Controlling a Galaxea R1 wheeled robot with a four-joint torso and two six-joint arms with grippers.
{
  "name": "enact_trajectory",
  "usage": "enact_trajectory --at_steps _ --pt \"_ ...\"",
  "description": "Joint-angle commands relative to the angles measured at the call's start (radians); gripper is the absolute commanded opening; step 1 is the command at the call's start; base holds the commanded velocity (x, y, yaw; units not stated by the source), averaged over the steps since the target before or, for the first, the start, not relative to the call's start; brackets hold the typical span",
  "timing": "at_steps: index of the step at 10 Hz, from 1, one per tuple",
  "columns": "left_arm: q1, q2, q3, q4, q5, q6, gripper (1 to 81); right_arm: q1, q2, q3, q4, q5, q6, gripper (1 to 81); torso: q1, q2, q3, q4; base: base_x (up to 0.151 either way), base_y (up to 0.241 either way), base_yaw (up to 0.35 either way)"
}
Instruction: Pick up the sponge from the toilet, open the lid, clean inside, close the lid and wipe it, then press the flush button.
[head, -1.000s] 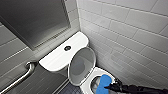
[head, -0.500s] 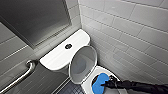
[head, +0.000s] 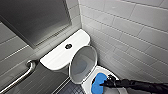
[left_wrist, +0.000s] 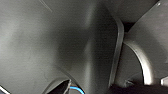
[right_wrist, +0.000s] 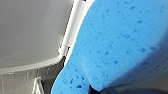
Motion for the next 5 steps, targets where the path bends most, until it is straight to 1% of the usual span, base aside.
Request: enact_trajectory --at_steps 1,2,3,4,5 --pt "0.03 0.003 0.004 -0.004 0.082 0.001 81.1 0.156 -0.03 0.066 0.002 -0.052 0.003 1.0 0.0 0.0 0.0 0.097 0.0 0.0 0.0" --pt "0.029 0.003 0.004 -0.004 0.082 0.001 81.1 0.149 -0.015 0.058 0.002 -0.05 0.003 1.0 0.0 0.0 0.0 0.069 0.0 0.0 0.0" --pt "0.03 0.003 0.004 -0.004 0.082 0.001 81.1 0.149 0.02 0.031 0.0 -0.053 0.001 1.0 0.0 0.0 0.0 0.05 0.0 0.0 0.0" --pt "0.03 0.001 0.004 -0.005 0.082 0.001 81.1 0.157 0.045 0.015 -0.001 -0.055 0.001 1.0 0.0 0.0 0.0 0.076 0.0 0.0 0.0" --pt "0.03 -0.002 0.004 -0.006 0.082 0.001 81.1 0.172 0.069 0.002 -0.001 -0.058 0.001 1.0 0.0 0.0 0.0 0.091 0.0 0.0 0.0"
